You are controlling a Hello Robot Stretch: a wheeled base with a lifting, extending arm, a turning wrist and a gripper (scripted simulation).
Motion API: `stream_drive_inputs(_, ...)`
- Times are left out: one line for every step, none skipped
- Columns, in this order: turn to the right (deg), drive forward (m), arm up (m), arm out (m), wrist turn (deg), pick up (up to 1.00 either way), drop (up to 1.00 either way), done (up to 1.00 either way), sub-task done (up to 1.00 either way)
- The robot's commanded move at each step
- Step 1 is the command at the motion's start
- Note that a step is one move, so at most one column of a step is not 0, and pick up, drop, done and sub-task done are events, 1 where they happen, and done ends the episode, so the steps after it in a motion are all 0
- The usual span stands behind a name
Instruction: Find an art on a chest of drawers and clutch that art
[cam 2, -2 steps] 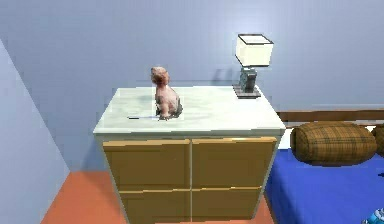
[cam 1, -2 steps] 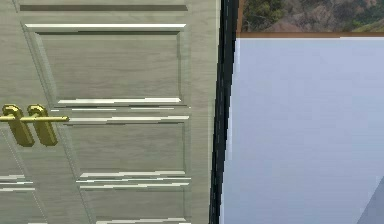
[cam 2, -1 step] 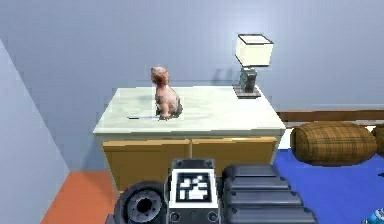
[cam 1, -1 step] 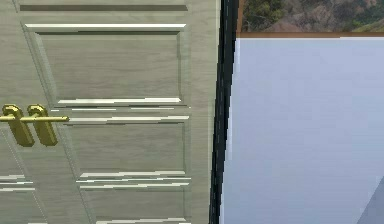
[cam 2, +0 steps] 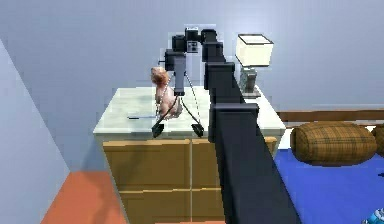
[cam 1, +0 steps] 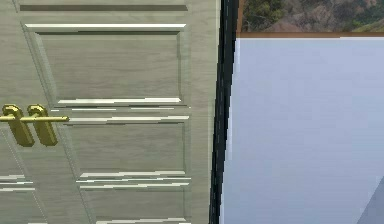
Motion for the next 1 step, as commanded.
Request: stream_drive_inputs(0.0, 0.00, 0.00, 0.00, 45.0, 0.00, 0.00, 0.00, 0.00)
